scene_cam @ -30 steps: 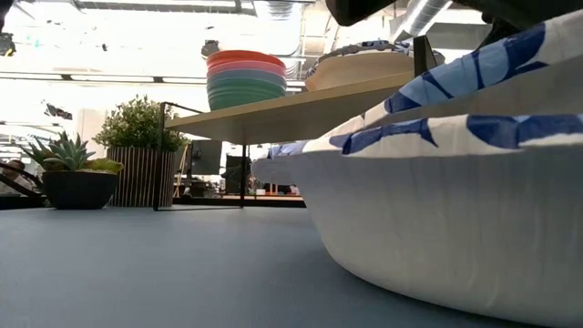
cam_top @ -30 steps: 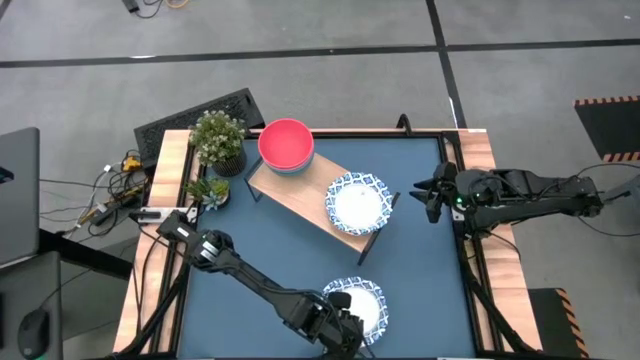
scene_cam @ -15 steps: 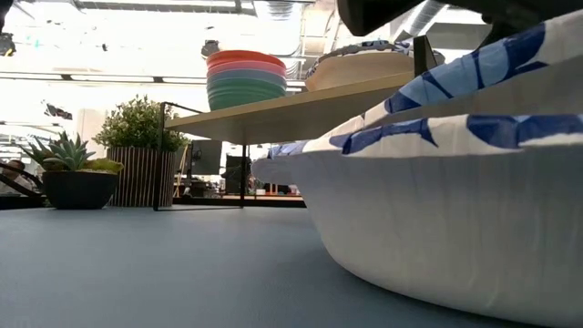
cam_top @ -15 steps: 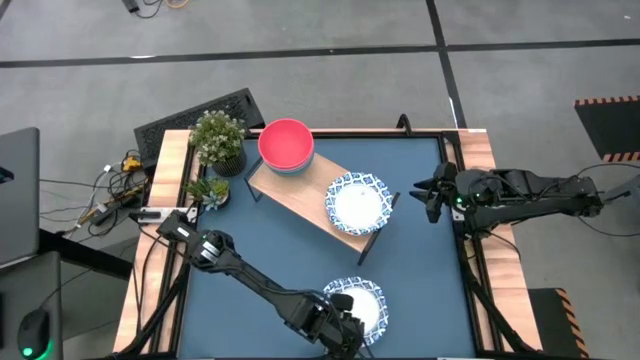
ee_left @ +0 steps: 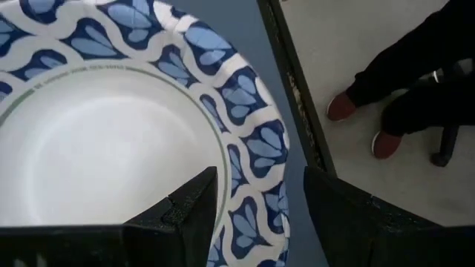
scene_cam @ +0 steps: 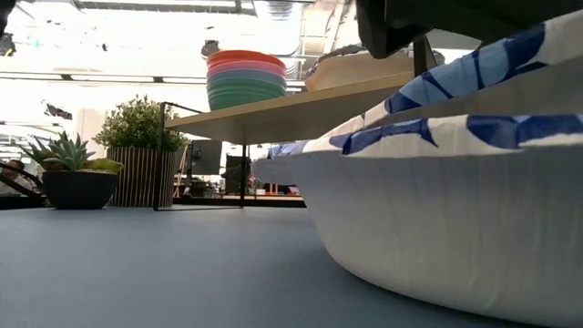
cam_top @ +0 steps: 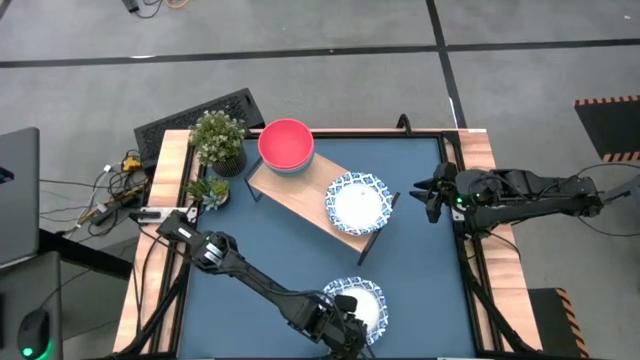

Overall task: Place and stack bowls onto a shelf
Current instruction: Stack the top white bowl on top of the white bowls on the shelf

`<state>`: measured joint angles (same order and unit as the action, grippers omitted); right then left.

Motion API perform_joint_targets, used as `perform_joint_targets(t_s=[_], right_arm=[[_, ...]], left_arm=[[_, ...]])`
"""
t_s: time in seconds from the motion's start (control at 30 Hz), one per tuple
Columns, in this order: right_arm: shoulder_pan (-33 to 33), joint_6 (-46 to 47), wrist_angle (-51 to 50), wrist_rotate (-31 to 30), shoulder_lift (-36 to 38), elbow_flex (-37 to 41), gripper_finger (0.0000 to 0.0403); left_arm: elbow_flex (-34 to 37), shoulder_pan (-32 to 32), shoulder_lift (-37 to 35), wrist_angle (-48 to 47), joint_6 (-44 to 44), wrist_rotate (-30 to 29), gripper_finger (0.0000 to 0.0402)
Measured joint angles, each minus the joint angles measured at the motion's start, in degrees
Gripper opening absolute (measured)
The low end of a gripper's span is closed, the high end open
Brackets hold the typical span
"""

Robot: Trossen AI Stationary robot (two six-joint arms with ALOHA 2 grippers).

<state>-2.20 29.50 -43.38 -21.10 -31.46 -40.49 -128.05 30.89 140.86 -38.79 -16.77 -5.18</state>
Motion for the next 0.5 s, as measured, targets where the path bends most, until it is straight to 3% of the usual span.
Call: perform_joint_targets(t_s=[0.23, 0.5], right_arm=[[0.00, -0.04, 0.00, 0.00, 0.00, 0.00, 0.0177], [0.00, -0.15, -0.04, 0.02, 0.00, 0.00, 0.0177]], left_arm=[[0.01, 0.01, 0.00, -0.24, -0.44, 0.42, 0.0168], [0.02, -0.16, 0.00, -1.10, -3.47, 1.80, 0.0078]])
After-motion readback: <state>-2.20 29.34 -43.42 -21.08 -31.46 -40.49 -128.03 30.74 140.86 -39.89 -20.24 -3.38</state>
